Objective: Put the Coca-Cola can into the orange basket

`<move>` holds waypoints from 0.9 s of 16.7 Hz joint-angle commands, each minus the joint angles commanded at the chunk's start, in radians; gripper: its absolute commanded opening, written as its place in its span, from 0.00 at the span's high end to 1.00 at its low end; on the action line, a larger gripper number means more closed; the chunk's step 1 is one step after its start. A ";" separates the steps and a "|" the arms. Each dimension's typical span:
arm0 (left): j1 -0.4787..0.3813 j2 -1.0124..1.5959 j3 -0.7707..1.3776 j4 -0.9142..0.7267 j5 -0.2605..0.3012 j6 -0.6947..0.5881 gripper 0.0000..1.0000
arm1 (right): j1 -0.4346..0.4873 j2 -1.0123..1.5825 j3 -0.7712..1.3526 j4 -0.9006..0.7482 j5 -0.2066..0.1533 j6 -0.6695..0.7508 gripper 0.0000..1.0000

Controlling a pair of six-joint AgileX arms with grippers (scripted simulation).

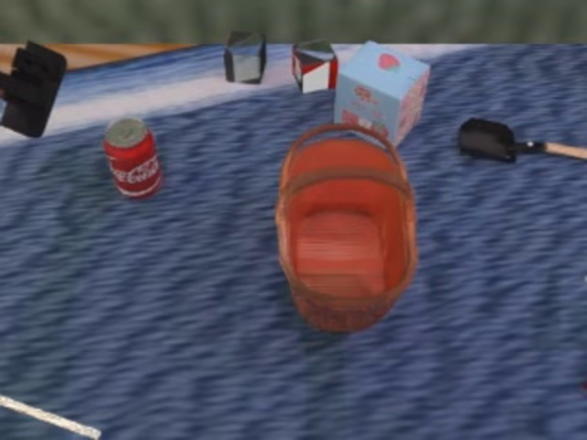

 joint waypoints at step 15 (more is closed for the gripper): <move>-0.061 1.236 1.215 -0.716 -0.014 0.309 0.00 | 0.000 0.000 0.000 0.000 0.000 0.000 0.00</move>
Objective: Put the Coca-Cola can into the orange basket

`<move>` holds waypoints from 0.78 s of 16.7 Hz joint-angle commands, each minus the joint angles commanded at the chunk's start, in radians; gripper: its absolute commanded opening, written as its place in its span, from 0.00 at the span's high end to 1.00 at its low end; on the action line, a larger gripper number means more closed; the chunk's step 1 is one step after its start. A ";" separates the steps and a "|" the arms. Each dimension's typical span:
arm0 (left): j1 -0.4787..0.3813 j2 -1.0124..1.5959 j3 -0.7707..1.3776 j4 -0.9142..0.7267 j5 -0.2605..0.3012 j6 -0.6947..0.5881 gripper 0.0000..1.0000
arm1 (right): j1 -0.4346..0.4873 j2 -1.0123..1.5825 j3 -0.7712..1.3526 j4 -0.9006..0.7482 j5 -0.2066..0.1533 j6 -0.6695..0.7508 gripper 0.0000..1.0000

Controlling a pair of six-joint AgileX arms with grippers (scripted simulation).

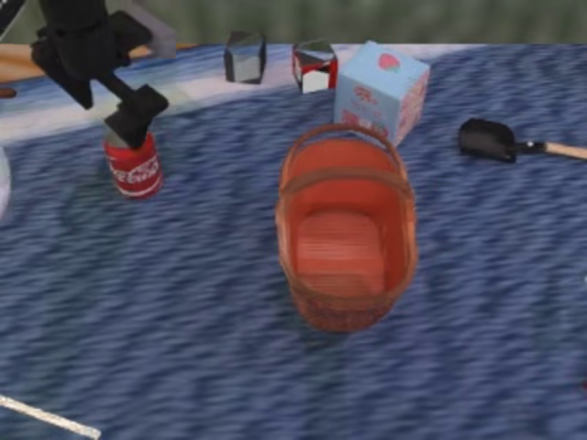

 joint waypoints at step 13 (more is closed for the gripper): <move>0.000 0.022 -0.126 0.118 -0.001 0.011 0.00 | 0.000 0.000 0.000 0.000 0.000 0.000 0.00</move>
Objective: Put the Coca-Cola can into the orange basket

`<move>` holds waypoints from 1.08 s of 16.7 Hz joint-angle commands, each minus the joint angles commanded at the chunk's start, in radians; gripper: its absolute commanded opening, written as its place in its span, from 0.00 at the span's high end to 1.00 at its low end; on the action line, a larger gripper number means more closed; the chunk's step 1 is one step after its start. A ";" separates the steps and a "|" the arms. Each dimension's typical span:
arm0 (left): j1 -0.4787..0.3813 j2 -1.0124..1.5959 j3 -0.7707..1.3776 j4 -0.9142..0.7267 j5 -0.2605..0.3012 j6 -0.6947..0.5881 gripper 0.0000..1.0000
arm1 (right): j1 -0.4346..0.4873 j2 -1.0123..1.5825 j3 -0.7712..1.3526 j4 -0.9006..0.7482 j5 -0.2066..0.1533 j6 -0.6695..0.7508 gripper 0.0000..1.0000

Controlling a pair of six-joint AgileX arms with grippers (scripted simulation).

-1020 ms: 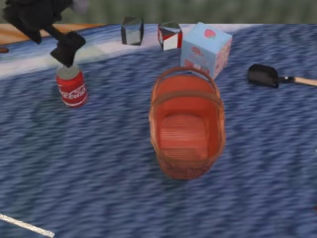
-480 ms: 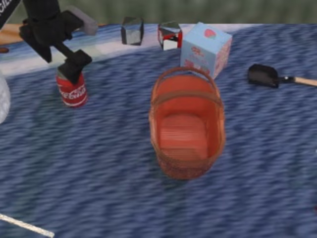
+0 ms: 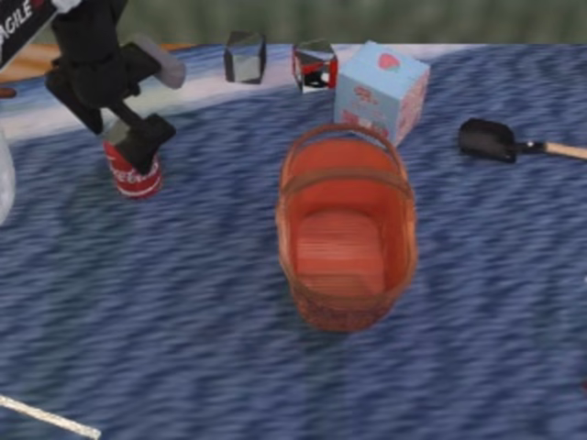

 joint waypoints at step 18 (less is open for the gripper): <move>0.000 -0.007 -0.083 0.080 0.000 0.000 0.83 | 0.000 0.000 0.000 0.000 0.000 0.000 0.00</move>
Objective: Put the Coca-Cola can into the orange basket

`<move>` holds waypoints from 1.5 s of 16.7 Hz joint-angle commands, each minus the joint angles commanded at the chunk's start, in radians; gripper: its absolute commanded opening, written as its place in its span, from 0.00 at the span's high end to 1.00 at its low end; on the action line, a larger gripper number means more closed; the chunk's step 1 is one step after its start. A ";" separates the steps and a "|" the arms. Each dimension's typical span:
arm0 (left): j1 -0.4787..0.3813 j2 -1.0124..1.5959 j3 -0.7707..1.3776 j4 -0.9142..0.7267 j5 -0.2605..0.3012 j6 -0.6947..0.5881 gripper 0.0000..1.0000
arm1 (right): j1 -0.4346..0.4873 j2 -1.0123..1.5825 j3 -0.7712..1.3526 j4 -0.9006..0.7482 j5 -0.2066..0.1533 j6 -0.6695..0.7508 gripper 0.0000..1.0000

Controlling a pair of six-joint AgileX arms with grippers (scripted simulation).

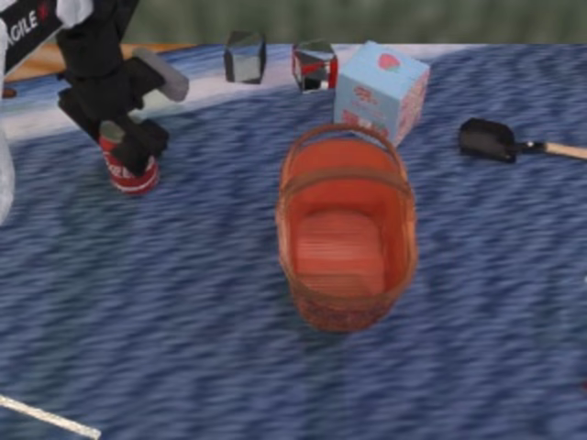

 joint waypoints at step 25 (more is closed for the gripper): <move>-0.069 -0.160 -0.376 0.840 0.545 -0.253 1.00 | 0.000 0.000 0.000 0.000 0.000 0.000 0.00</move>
